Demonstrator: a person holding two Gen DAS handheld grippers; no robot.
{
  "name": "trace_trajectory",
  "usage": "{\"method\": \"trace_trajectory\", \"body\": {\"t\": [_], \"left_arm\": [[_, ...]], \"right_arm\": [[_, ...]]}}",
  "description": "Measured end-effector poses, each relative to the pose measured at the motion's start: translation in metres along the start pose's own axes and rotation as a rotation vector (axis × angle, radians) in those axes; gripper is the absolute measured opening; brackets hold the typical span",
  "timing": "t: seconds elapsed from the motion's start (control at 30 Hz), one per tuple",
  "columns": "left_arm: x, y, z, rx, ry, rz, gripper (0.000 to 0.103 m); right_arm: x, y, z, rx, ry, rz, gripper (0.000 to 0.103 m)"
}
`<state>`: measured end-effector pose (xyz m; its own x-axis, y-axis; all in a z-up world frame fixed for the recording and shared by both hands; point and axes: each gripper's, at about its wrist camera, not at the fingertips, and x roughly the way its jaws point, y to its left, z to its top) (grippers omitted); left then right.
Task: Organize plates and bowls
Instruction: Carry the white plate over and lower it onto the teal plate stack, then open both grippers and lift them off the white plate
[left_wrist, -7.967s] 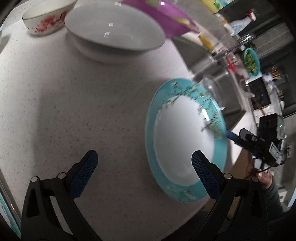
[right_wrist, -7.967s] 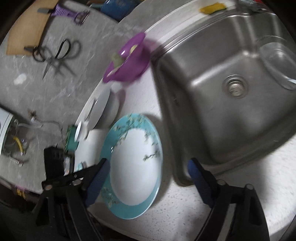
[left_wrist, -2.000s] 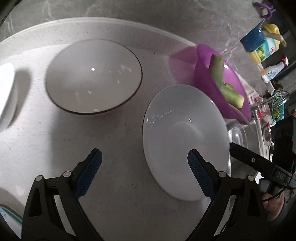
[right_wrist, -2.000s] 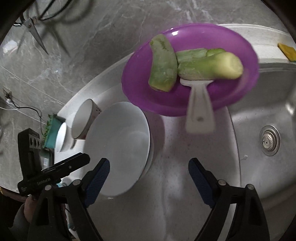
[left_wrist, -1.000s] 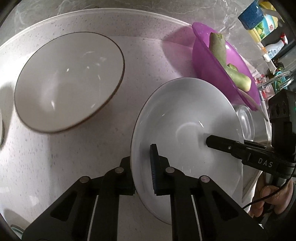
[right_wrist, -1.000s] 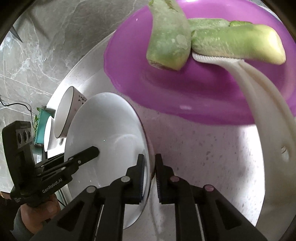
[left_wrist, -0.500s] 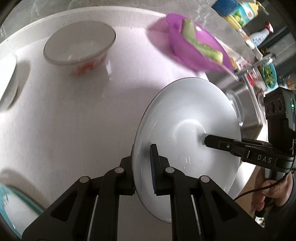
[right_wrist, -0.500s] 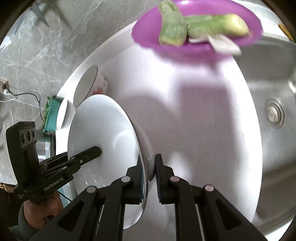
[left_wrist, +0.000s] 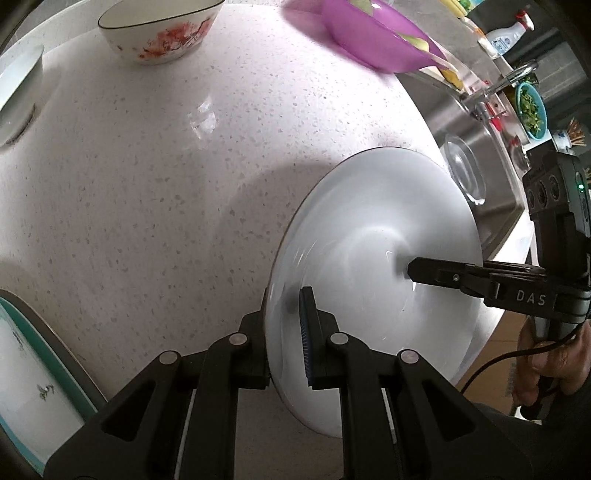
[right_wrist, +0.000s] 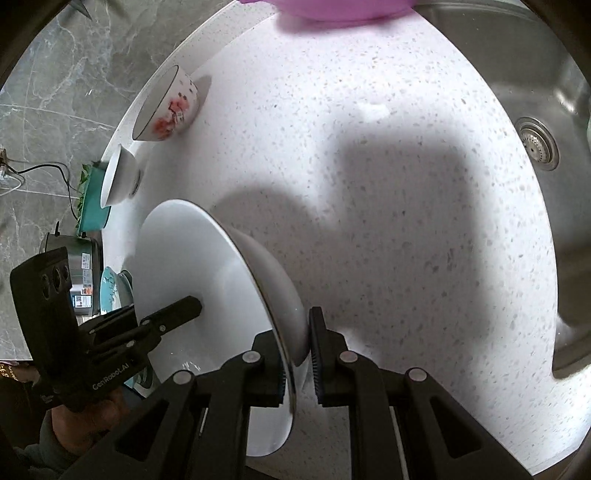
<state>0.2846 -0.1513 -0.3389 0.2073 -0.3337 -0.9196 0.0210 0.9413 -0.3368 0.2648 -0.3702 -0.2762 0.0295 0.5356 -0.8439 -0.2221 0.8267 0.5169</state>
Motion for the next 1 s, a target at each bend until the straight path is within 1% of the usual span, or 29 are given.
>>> {"method": "trace_trajectory", "body": {"t": [0.07, 0.2, 0.3, 0.4, 0.47, 0.5, 0.53, 0.57, 0.6, 0.63, 0.67, 0.7, 0.73, 0.8, 0.87, 0.9, 1.0], "left_arm": [[0.003, 0.000, -0.005, 0.000, 0.001, 0.002, 0.010], [0.012, -0.007, -0.001, 0.008, -0.008, 0.016, 0.010], [0.011, -0.006, -0.001, -0.002, -0.012, 0.019, 0.010], [0.009, -0.006, 0.000, -0.020, -0.014, 0.016, 0.012], [0.004, -0.005, 0.001, -0.031, -0.038, 0.012, 0.015], [-0.002, -0.005, 0.000, -0.035, -0.057, 0.015, 0.025], [-0.007, -0.005, -0.001, -0.038, -0.069, 0.016, 0.049], [-0.014, -0.005, 0.000, -0.045, -0.090, 0.017, 0.068], [-0.021, -0.005, 0.000, -0.053, -0.111, 0.014, 0.089], [-0.029, -0.004, 0.000, -0.059, -0.139, 0.009, 0.090], [-0.037, -0.004, 0.000, -0.066, -0.158, 0.006, 0.090], [-0.043, -0.004, 0.001, -0.072, -0.166, 0.002, 0.092], [-0.050, -0.003, 0.001, -0.082, -0.174, 0.001, 0.097], [-0.066, 0.003, 0.003, -0.110, -0.204, 0.001, 0.103], [-0.090, 0.011, 0.005, -0.121, -0.246, 0.015, 0.103], [-0.103, 0.017, 0.006, -0.124, -0.267, 0.031, 0.103], [-0.138, 0.041, 0.010, -0.140, -0.331, 0.051, 0.103]], "right_arm": [[0.000, 0.000, 0.000, -0.008, -0.008, -0.002, 0.014], [0.006, 0.002, -0.005, -0.009, -0.010, 0.000, 0.013], [0.007, 0.002, -0.005, -0.019, -0.013, 0.010, 0.013], [0.007, 0.001, -0.006, -0.028, -0.003, 0.025, 0.016], [0.007, 0.001, -0.007, -0.025, -0.003, 0.038, 0.018], [0.006, 0.000, -0.007, -0.025, -0.002, 0.049, 0.022], [0.004, 0.000, -0.007, -0.026, -0.009, 0.055, 0.032], [-0.001, 0.000, -0.006, -0.033, -0.022, 0.064, 0.040], [-0.005, 0.001, -0.005, -0.040, -0.033, 0.067, 0.057], [-0.012, 0.002, -0.003, -0.054, -0.052, 0.068, 0.067], [-0.016, 0.002, -0.002, -0.062, -0.061, 0.066, 0.070], [-0.022, 0.001, 0.001, -0.071, -0.070, 0.066, 0.077], [-0.027, 0.000, 0.003, -0.072, -0.079, 0.067, 0.085], [-0.040, -0.003, 0.011, -0.063, -0.109, 0.075, 0.089], [-0.052, -0.003, 0.021, -0.059, -0.137, 0.082, 0.103], [-0.059, -0.001, 0.026, -0.062, -0.155, 0.086, 0.103], [-0.069, 0.013, 0.038, -0.079, -0.172, 0.116, 0.103]]}}
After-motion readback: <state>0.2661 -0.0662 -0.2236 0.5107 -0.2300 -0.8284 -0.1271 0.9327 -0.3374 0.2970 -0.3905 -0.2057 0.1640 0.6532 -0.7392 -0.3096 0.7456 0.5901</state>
